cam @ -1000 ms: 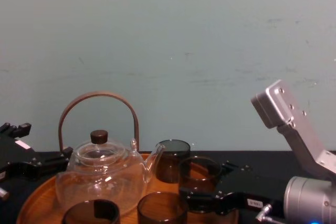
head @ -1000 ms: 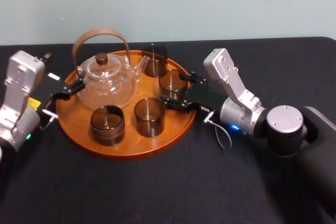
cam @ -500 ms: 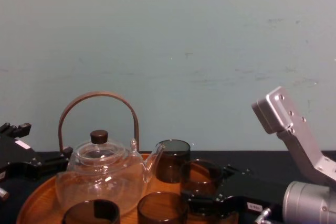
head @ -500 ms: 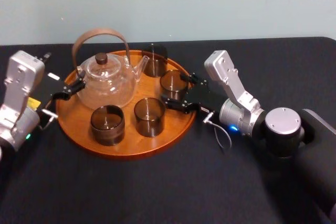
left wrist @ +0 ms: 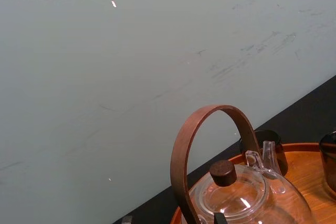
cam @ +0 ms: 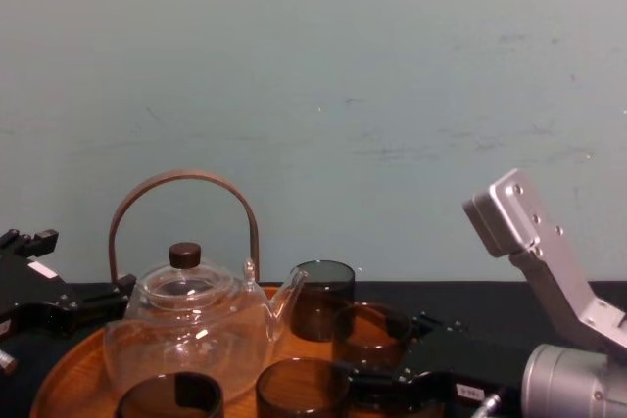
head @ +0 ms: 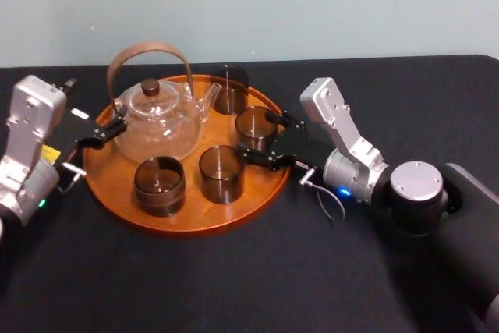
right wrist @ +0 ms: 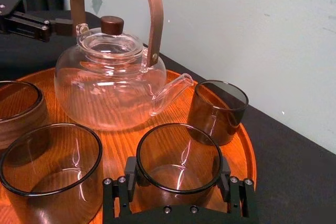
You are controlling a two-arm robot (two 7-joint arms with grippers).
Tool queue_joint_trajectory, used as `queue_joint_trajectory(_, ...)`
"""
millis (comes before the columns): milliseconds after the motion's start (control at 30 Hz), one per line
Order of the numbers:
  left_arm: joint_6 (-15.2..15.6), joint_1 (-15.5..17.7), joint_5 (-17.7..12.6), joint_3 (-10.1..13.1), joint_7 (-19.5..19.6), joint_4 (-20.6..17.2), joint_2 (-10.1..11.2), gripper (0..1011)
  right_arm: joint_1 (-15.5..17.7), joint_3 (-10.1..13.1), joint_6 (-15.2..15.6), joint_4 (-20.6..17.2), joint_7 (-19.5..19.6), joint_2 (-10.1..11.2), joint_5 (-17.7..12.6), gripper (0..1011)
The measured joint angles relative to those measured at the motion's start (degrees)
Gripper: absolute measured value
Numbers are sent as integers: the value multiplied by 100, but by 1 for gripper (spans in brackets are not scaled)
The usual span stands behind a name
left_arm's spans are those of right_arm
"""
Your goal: Pick up the glass from the table and place it on the tray.
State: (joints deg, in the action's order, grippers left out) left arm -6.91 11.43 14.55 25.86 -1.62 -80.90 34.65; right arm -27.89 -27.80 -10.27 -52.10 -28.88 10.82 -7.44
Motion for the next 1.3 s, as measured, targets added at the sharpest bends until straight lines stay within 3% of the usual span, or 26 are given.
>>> queue_joint_trajectory(767, 0, 0, 0, 0, 0, 0, 0, 1009, -31, 4, -90, 96, 248, -49, 307, 916)
queue_joint_trajectory(1300, 0, 0, 0, 0, 0, 0, 0, 1010, -36, 27, -95, 118, 273, -70, 338, 937)
